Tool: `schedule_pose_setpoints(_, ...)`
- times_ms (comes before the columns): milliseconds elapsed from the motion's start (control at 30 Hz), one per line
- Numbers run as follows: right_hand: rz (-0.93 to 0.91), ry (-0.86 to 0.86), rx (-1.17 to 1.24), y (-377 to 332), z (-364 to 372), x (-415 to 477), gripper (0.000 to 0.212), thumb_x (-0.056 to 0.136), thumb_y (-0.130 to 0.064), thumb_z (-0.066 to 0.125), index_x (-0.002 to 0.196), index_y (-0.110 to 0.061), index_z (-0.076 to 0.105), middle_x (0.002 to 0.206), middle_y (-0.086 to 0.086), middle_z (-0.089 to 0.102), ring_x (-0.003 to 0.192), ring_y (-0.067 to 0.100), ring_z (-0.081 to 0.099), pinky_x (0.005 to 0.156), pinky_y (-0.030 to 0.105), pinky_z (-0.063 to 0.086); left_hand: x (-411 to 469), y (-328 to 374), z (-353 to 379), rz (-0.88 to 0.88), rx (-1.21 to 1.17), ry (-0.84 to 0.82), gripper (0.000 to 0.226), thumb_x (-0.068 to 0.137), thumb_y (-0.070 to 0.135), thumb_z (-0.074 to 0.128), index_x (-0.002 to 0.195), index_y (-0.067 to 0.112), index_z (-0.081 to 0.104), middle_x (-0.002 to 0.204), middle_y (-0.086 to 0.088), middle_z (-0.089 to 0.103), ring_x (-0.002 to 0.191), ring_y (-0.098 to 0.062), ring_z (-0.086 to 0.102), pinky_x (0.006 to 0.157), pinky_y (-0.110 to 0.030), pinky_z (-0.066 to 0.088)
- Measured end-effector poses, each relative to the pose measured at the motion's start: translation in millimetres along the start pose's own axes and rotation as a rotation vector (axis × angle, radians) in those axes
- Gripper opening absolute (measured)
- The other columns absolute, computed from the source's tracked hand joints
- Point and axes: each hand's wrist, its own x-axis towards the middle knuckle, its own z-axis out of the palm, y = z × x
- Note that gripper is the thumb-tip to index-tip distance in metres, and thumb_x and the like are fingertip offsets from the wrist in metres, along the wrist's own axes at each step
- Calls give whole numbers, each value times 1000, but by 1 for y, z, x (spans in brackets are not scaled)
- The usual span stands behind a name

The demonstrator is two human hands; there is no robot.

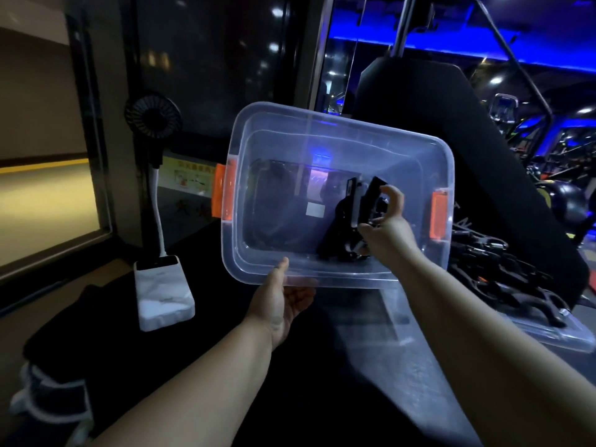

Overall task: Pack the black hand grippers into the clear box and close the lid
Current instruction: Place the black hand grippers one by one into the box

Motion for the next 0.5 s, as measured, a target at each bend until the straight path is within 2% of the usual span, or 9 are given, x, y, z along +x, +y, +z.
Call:
schedule_pose_setpoints(67, 36, -51, -38, 1, 20, 13, 71, 77, -4, 47, 122, -53, 22, 68, 9, 64, 53, 27, 66, 45, 31, 54, 0, 0, 0, 2, 9, 5, 41, 93, 43, 47, 92, 5, 63, 76, -11, 68, 57, -14, 63, 53, -22, 53)
schedule_pose_setpoints(133, 46, -90, -110, 1, 36, 24, 68, 72, -2, 41, 116, -53, 31, 69, 9, 63, 51, 24, 64, 41, 27, 50, 0, 1, 0, 5, 25, 15, 40, 93, 43, 47, 84, 7, 61, 79, -12, 66, 57, -14, 63, 53, -22, 52)
schedule_pose_setpoints(200, 66, -137, -200, 3, 48, 34, 61, 71, -1, 39, 114, -44, 42, 80, 12, 64, 64, 29, 65, 49, 33, 52, 0, 1, 1, 10, 33, 21, 41, 94, 43, 46, 78, 8, 60, 75, -11, 67, 56, -14, 62, 52, -21, 51)
schedule_pose_setpoints(267, 91, -164, -275, 7, 56, 44, 55, 73, 0, 40, 114, -36, 48, 91, 15, 63, 73, 31, 64, 47, 30, 46, 0, 1, 0, 11, 30, 7, 45, 94, 41, 46, 71, 7, 63, 69, -10, 69, 52, -12, 62, 50, -20, 51)
schedule_pose_setpoints(367, 116, -180, -329, 14, 65, 57, 48, 80, -2, 43, 118, -30, 47, 99, 14, 64, 82, 30, 65, 47, 27, 42, 0, 1, -2, 17, 44, -24, 57, 94, 42, 45, 55, 10, 72, 71, -11, 72, 53, -12, 62, 54, -21, 51)
schedule_pose_setpoints(500, 67, -193, -551, 20, 72, 66, 51, 82, -4, 54, 124, -30, 42, 108, 7, 62, 86, 26, 55, 65, 30, 42, 2, -1, -4, 13, 45, -37, 53, 92, 40, 47, 55, 11, 71, 76, -14, 72, 54, -13, 62, 53, -21, 51)
